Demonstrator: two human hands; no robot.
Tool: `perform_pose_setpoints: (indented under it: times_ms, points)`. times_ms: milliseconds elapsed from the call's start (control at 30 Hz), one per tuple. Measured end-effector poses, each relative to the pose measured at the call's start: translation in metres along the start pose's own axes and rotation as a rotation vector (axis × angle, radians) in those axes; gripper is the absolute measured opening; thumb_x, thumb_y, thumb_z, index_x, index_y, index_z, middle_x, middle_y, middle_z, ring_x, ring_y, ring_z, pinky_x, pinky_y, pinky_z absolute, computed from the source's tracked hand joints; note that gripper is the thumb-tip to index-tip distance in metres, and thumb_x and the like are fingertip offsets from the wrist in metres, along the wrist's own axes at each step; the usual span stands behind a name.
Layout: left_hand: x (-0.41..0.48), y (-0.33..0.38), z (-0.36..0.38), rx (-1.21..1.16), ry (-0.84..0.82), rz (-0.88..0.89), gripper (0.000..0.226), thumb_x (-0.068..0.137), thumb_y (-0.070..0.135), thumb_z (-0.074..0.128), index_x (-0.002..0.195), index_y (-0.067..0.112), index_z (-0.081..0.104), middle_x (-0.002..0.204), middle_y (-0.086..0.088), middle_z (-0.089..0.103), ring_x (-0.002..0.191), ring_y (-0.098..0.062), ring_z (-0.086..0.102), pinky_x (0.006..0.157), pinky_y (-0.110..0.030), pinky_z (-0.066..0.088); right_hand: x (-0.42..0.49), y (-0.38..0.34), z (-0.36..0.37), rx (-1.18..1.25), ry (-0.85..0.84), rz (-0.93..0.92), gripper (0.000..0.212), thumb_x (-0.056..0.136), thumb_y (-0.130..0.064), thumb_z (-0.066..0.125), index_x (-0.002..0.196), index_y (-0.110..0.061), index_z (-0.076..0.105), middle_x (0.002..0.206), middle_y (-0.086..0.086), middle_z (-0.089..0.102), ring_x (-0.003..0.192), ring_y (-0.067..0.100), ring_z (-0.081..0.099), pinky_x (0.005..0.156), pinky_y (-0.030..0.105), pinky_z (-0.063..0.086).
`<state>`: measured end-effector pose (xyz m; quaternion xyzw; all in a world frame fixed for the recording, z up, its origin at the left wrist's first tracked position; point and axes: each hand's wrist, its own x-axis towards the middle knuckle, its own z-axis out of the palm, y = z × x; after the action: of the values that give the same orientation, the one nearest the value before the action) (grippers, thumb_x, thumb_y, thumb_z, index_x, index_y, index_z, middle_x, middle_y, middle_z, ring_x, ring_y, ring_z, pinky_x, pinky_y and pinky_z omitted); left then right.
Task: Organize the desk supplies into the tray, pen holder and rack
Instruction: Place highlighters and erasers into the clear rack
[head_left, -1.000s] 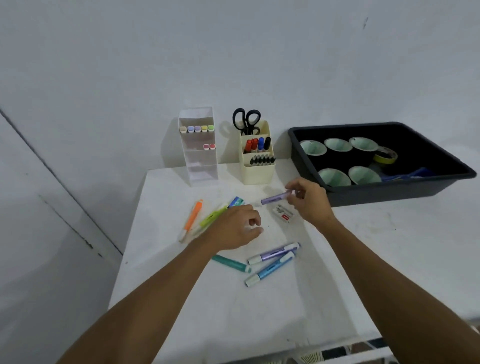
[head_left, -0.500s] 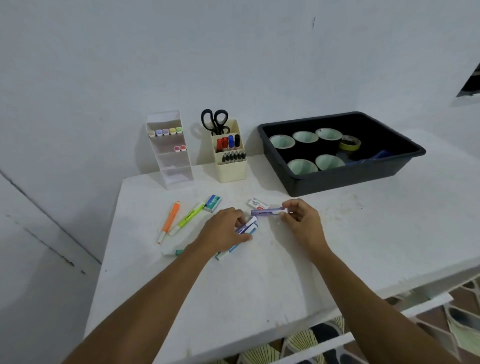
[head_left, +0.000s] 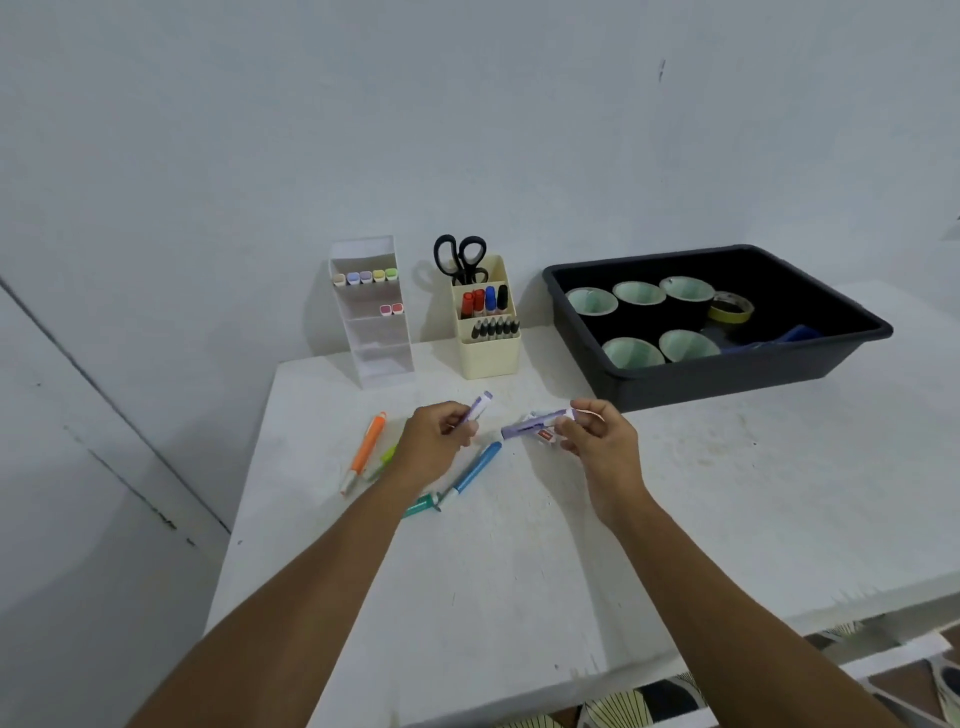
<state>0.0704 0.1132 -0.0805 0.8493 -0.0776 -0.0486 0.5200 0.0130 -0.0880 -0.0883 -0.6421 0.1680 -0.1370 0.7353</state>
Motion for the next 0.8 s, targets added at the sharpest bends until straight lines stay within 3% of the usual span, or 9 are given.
perform_pose_setpoints:
  times_ms: [200,333,467,567,700,800]
  points:
    - [-0.002,0.011,-0.023,-0.518,-0.019,-0.164,0.02,0.1,0.004,0.044,0.102,0.004,0.064,0.081,-0.008,0.065,0.073,-0.018,0.056,0.068,-0.024,0.048,0.009,-0.012,0.029,0.135,-0.009,0.053,0.018,0.088,-0.012,0.069,0.106,-0.01,0.067,0.095,0.01,0.073,0.083,0.022,0.066,0.082,0.035,0.056]
    - [0.001,0.016,-0.042,-0.737,0.034,-0.273,0.024,0.102,0.018,0.045,0.106,0.006,0.065,0.083,-0.011,0.062,0.075,-0.022,0.058,0.071,-0.032,0.052,0.011,-0.026,0.058,0.029,-0.07,0.007,0.014,0.09,-0.015,0.066,0.104,-0.016,0.068,0.09,0.003,0.072,0.083,0.019,0.067,0.076,0.029,0.055]
    - [0.002,0.013,-0.064,-0.678,0.101,-0.168,0.016,0.101,0.009,0.047,0.103,0.009,0.063,0.088,-0.012,0.058,0.078,-0.024,0.064,0.083,-0.038,0.057,0.012,-0.039,0.088,-0.091,-0.146,-0.073,0.013,0.09,-0.015,0.065,0.102,-0.02,0.067,0.087,-0.003,0.072,0.083,0.015,0.068,0.072,0.023,0.055]
    - [0.002,0.014,-0.082,-0.569,0.138,-0.039,0.021,0.099,0.006,0.049,0.106,0.019,0.064,0.09,-0.01,0.066,0.087,-0.022,0.065,0.083,-0.035,0.053,0.013,-0.048,0.107,-0.182,-0.203,-0.139,0.018,0.09,-0.016,0.066,0.107,-0.02,0.067,0.092,-0.004,0.072,0.085,0.011,0.068,0.077,0.025,0.056]
    - [0.003,0.021,-0.109,-0.288,0.332,0.087,0.022,0.092,0.003,0.056,0.099,0.022,0.065,0.088,0.004,0.069,0.076,-0.005,0.063,0.073,-0.016,0.05,0.019,-0.069,0.134,-0.324,-0.281,-0.339,0.019,0.086,-0.017,0.071,0.105,-0.02,0.068,0.094,-0.007,0.071,0.089,0.008,0.067,0.082,0.023,0.055]
    - [0.004,0.029,-0.128,-0.143,0.439,0.23,0.028,0.091,-0.003,0.054,0.108,0.017,0.063,0.093,0.007,0.066,0.075,0.003,0.063,0.066,-0.005,0.046,0.02,-0.093,0.154,-0.407,-0.287,-0.587,0.014,0.086,-0.012,0.07,0.099,-0.018,0.067,0.091,-0.011,0.069,0.084,0.003,0.066,0.076,0.016,0.053]
